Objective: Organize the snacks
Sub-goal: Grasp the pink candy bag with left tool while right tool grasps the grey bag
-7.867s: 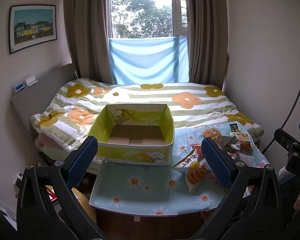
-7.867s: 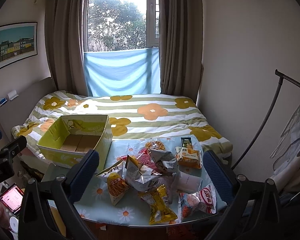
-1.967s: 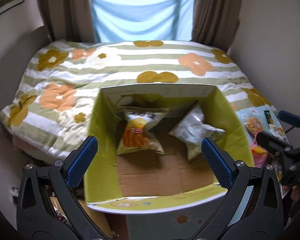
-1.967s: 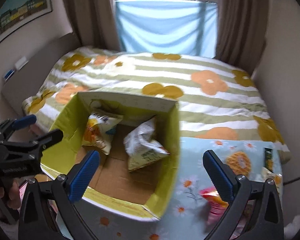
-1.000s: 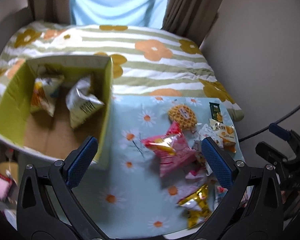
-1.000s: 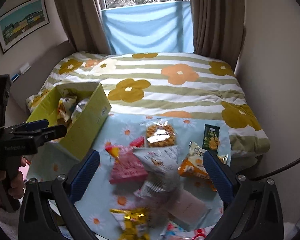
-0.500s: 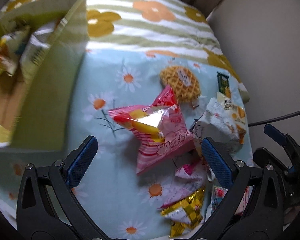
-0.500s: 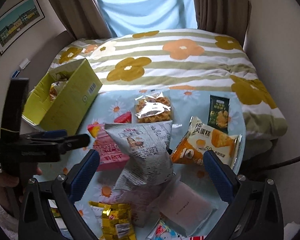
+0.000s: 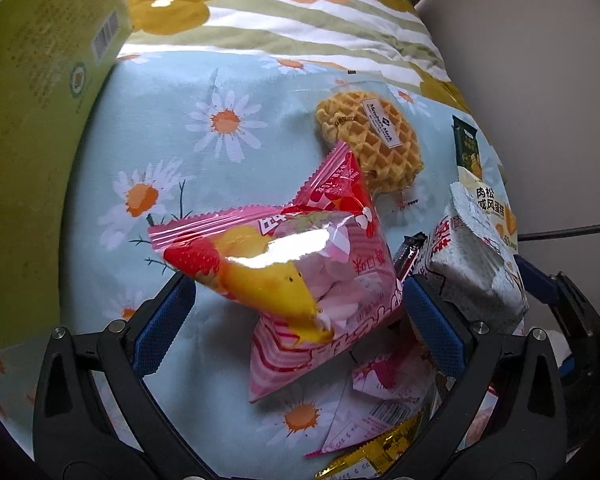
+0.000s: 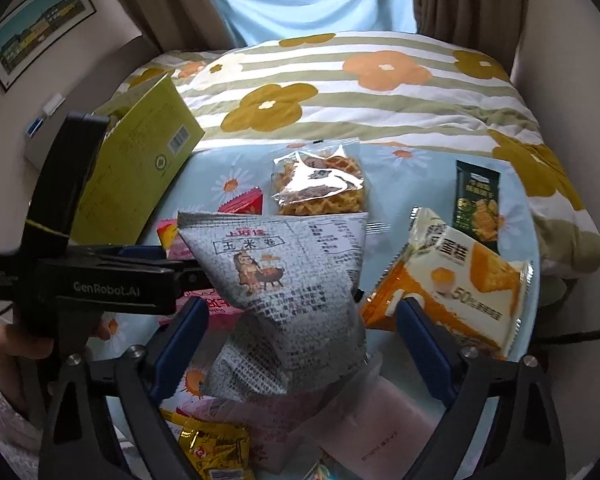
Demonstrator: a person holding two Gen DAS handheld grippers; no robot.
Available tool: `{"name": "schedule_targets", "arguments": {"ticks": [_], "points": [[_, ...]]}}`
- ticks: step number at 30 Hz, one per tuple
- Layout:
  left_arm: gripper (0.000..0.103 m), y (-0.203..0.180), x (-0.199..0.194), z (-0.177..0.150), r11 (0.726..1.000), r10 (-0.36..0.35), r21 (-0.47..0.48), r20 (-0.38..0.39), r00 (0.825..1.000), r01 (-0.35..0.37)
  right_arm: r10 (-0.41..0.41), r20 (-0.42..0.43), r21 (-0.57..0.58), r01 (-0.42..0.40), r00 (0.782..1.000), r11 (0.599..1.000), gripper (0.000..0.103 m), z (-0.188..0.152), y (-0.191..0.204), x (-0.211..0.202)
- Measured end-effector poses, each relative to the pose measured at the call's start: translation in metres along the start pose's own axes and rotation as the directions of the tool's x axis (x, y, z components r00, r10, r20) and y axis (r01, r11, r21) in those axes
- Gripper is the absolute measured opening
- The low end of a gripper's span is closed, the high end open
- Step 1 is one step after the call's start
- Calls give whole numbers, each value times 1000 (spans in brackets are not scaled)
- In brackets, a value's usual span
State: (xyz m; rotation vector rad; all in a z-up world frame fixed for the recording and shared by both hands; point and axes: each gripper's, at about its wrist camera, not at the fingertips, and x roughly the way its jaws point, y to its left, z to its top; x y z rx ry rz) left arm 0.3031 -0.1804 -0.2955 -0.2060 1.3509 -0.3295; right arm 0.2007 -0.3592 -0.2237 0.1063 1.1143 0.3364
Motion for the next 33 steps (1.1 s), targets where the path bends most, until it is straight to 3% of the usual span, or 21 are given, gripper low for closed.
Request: {"name": "schedule_targets", "arguments": {"ticks": [3, 11, 18, 25, 33], "points": [[102, 1, 3, 3, 1000, -5, -2, -6, 1000, 5, 15, -26, -20, -16, 1000, 1000, 71, 1, 2, 12], [102, 0, 9, 7, 1000, -2, -5, -13, 1000, 2, 8, -28, -39, -9, 1000, 999, 57, -1, 5, 17], [95, 1, 7, 9, 1000, 5, -2, -7, 1000, -5, 21, -11, -2, -21, 1000, 1000, 54, -4, 4, 12], [79, 2, 2, 8, 1000, -10, -4, 4, 1000, 10, 29, 4, 16, -29, 1000, 999, 53, -4, 4, 5], [75, 8, -8, 5, 1000, -22, -17, 33, 999, 23, 42, 23, 19, -42, 999, 999, 52, -8, 8, -2]]}}
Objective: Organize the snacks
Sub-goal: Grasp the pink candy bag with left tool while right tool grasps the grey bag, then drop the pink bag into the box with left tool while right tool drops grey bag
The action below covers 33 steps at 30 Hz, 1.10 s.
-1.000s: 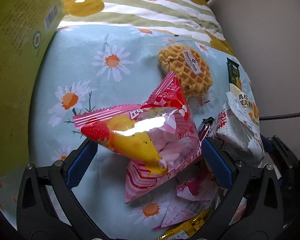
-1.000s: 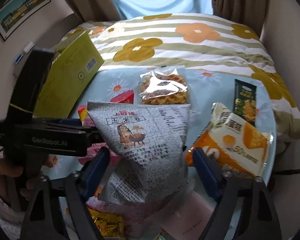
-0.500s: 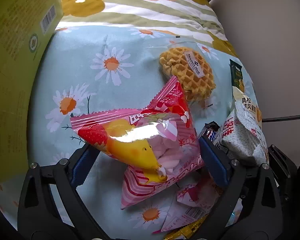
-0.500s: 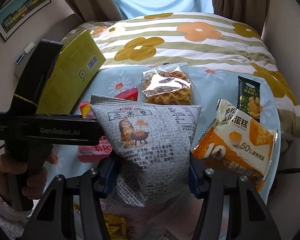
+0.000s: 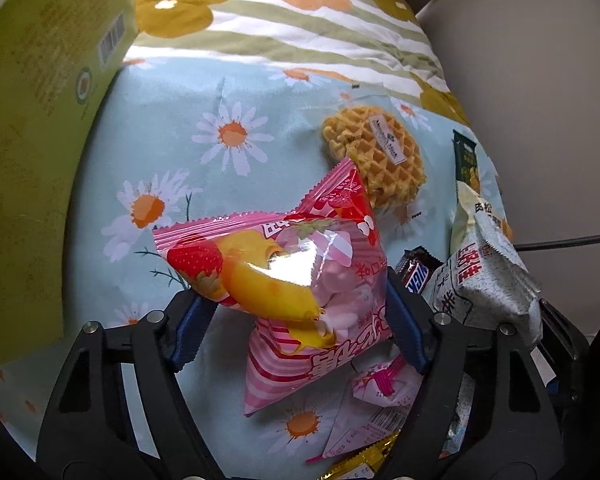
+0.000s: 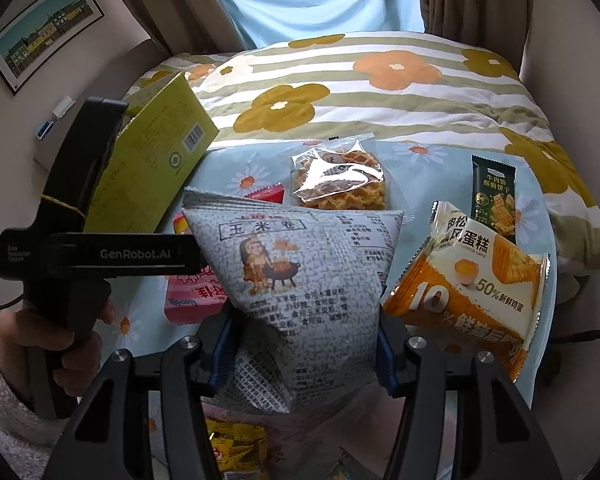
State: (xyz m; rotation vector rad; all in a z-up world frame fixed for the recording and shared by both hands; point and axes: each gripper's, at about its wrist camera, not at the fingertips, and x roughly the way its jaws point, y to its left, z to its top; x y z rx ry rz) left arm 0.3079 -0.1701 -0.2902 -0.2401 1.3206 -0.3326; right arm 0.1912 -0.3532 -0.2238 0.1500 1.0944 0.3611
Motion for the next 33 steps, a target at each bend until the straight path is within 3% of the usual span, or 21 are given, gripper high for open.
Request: {"name": "schedule_targets", "arguments": {"ticks": [7, 15, 24, 33], "points": [[75, -10, -24, -1, 999, 9, 43, 58, 998, -12, 9, 38, 6, -10, 999, 1000, 52, 1, 4, -15], [75, -20, -72, -2, 999, -23, 48, 150, 988, 16, 23, 107, -5, -22, 994, 1000, 52, 16, 16, -65], [75, -16, -147, 3, 999, -29, 31, 306, 952, 21, 19, 190, -98, 0, 982, 995, 52, 46, 50, -109], [75, 37, -224, 13, 1000, 1, -6, 427, 904, 1, 49, 223, -183, -8, 974, 983, 52, 80, 114, -112]]}}
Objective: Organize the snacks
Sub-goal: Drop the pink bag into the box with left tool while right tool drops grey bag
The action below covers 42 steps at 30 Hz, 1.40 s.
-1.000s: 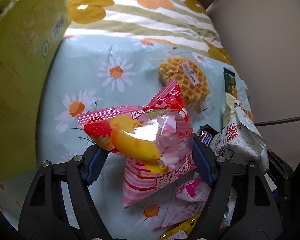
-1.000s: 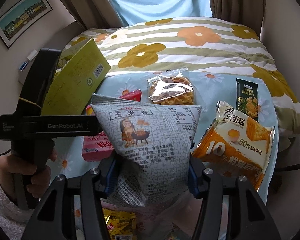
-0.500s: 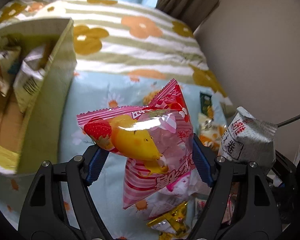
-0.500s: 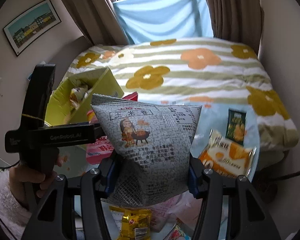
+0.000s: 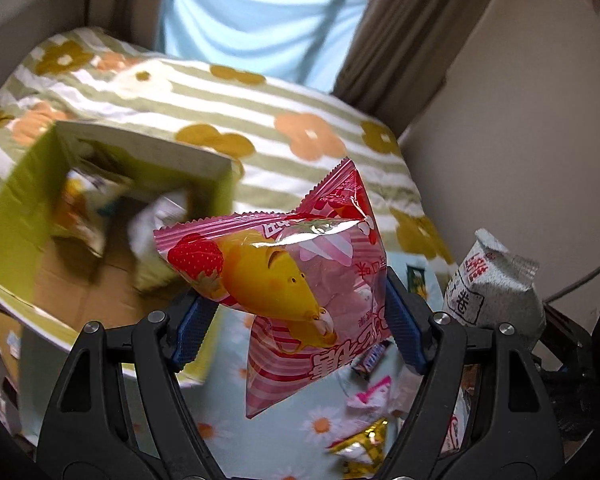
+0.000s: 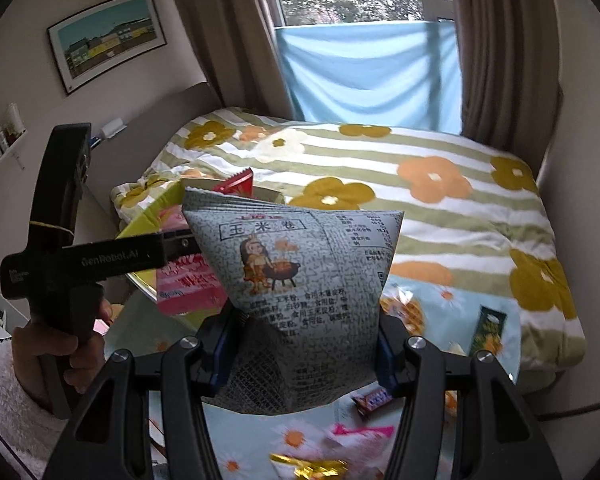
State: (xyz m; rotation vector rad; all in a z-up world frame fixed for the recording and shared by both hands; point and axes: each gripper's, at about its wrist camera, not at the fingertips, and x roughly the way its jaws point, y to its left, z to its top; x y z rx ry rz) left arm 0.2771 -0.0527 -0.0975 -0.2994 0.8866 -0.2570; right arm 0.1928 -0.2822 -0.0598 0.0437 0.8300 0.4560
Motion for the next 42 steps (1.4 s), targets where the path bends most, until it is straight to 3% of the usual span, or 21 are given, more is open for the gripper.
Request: {"name": "schedule_targets", "arguments": {"ticks": [10, 20, 28, 30, 31, 32, 34, 42], "points": [[75, 112, -37, 38, 998, 53, -22, 22, 998, -53, 30, -1, -10, -30, 1000, 999, 52, 43, 89, 57], [75, 229, -22, 51, 996, 81, -25, -94, 992, -83, 17, -46, 58, -14, 999, 998, 52, 61, 154, 137], [76, 246, 10, 43, 991, 90, 111, -154, 984, -73, -29, -123, 159, 48, 992, 986, 52, 49, 160, 174], [85, 244, 11, 41, 987, 76, 149, -129, 989, -56, -33, -137, 178, 58, 990, 982, 52, 46, 158, 178], [98, 242, 13, 40, 981, 102, 177, -121, 987, -80, -39, -143, 182, 65, 989, 981, 52, 45, 158, 180], [103, 240, 15, 40, 974, 140, 197, -115, 984, -115, -43, -146, 183, 70, 988, 981, 52, 45, 158, 181], [103, 240, 18, 38, 968, 153, 216, -116, 981, -125, -49, -151, 188, 77, 987, 979, 52, 45, 156, 183], [103, 251, 8, 26, 982, 129, 159, -146, 981, -105, -47, -176, 202, 83, 983, 976, 52, 37, 158, 194]]}}
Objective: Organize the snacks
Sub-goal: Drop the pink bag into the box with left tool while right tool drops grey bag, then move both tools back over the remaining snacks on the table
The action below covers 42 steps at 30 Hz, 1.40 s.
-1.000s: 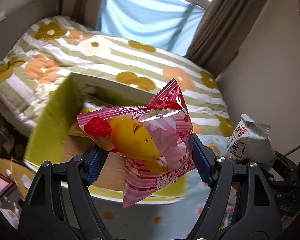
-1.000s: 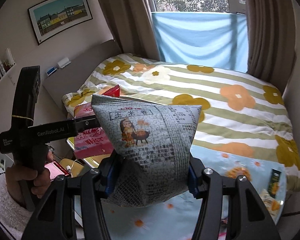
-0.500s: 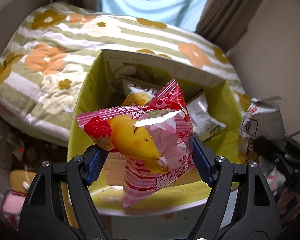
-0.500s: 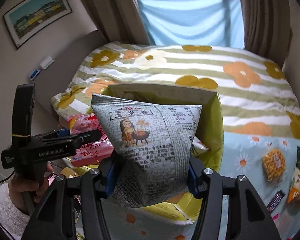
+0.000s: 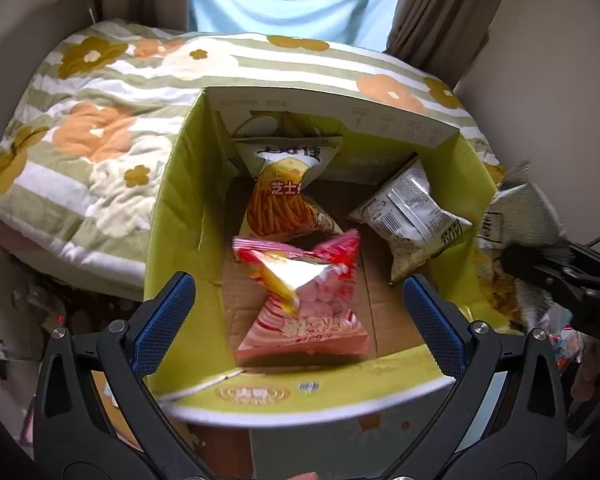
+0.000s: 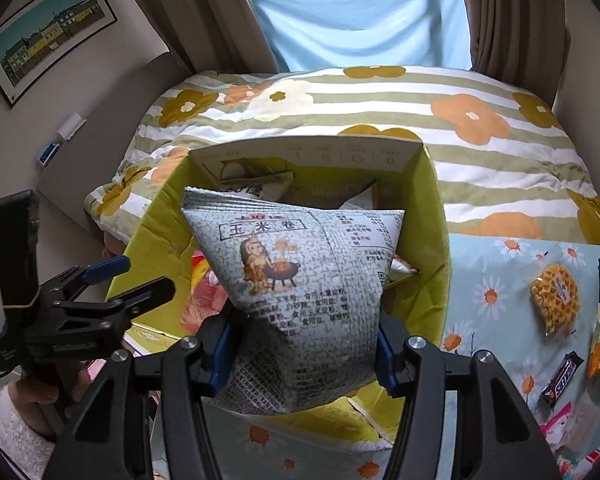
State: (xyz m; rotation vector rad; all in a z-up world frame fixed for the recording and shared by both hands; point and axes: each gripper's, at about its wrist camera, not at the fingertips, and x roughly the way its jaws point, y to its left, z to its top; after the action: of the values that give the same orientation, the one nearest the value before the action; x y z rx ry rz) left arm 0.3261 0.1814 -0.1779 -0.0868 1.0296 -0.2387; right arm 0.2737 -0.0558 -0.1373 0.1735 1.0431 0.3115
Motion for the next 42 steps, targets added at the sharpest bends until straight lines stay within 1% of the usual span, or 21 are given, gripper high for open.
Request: {"name": "schedule_targets", "arguments": {"ticks": [5, 7, 8, 10, 11, 12, 15, 20, 24, 27, 29, 33, 37, 42], "points": [[103, 1, -7, -8, 1000, 10, -11, 2, 1000, -10, -7, -24, -6, 7, 1000, 1000, 53, -3, 3, 12], [103, 2, -10, -10, 1000, 15, -17, 9, 1000, -15, -17, -18, -3, 17, 1000, 1000, 53, -5, 5, 17], [102, 4, -11, -11, 1000, 17, -21, 11, 1000, -16, -32, -12, 0, 32, 999, 999, 56, -5, 6, 19], [102, 6, -12, -13, 999, 25, -27, 12, 1000, -24, -57, -6, 6, 57, 998, 998, 73, -5, 7, 23], [102, 7, -13, -14, 999, 30, -32, 11, 999, -30, -63, -4, 4, 63, 998, 998, 92, -6, 8, 25], [102, 7, -13, -15, 999, 32, -35, 10, 999, -32, -62, -3, 1, 62, 998, 998, 102, -7, 9, 25], [102, 9, -13, -19, 999, 33, -42, 5, 999, -32, -65, -2, -13, 65, 998, 998, 102, -11, 10, 25], [102, 8, -18, -22, 998, 35, -48, 7, 999, -35, -55, -5, 1, 55, 998, 998, 102, -14, 8, 18], [102, 3, -28, -21, 999, 28, -39, 25, 999, -27, -68, 18, -7, 69, 997, 998, 102, -14, 8, 6], [102, -5, -36, -19, 1000, 10, -24, 41, 999, -9, -79, 43, -2, 79, 996, 997, 102, -16, 9, -9], [102, -13, -40, -17, 1000, -7, -9, 48, 999, 7, -77, 63, 15, 76, 995, 997, 102, -18, 5, -22], [102, -36, -43, -16, 998, -54, 27, 54, 997, 52, -115, 93, 44, 111, 989, 993, 102, -23, -4, -44], [102, -65, -42, -16, 993, -105, 65, 40, 994, 102, -164, 125, 86, 154, 978, 984, 102, -31, -20, -73], [102, -105, -42, -26, 983, -146, 113, 22, 989, 142, -212, 160, 144, 190, 964, 971, 102, -50, -47, -110]]}}
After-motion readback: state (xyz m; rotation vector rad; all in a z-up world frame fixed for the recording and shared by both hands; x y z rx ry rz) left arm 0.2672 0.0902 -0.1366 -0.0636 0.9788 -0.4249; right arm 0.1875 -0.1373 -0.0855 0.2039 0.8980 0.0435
